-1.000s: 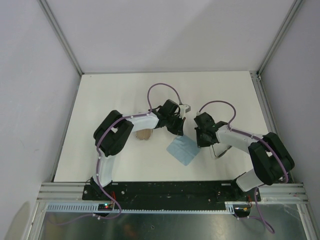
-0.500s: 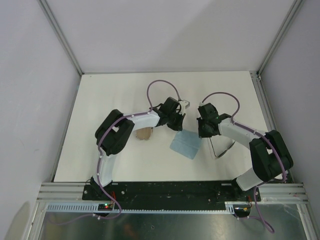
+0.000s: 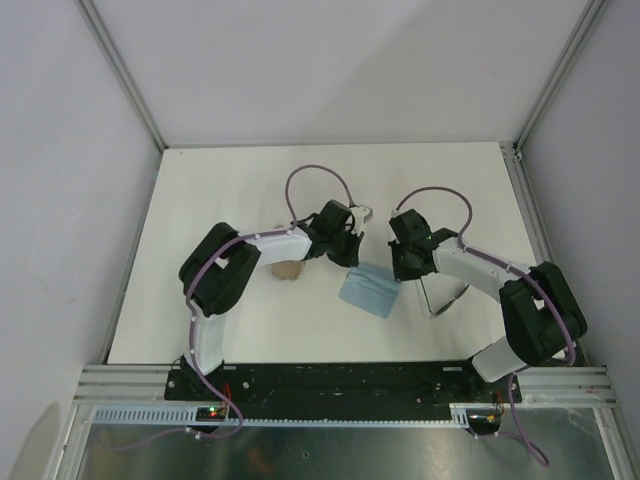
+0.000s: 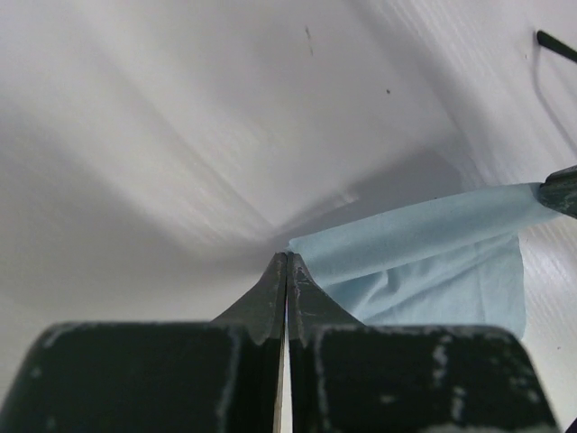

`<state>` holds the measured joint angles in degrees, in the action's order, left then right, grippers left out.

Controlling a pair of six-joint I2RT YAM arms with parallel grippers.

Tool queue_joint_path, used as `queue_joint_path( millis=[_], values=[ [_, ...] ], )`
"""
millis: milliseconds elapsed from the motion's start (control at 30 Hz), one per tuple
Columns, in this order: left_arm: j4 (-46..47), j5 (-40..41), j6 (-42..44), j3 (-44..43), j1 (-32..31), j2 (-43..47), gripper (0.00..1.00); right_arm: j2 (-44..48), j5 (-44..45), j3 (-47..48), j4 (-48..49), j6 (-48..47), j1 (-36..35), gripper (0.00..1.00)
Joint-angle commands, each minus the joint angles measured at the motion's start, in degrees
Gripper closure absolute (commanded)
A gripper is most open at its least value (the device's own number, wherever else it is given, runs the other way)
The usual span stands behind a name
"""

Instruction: Organize the sunglasses

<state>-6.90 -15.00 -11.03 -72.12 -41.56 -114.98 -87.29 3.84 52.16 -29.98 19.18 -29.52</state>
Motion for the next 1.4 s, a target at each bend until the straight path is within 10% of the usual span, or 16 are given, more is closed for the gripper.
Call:
queue_joint_path(
  millis=[0,767,1367],
  values=[
    [0.3,1.8,1.1,3.2,-0.3,4.4,1.00,3.1,0.6,1.4,-1.8,-0.2,-1.3,1.00],
    [4.7,1.5,3.0,3.5,-1.7,7.0,1.00,5.6,1.9,-0.2,-2.2,1.4,-2.2,1.00],
    [25.2,-0.2,8.3,17.5,-3.2,12.7,1.00,4.8,-1.9,-0.3,0.1,0.0,1.0,1.00]
  ],
)
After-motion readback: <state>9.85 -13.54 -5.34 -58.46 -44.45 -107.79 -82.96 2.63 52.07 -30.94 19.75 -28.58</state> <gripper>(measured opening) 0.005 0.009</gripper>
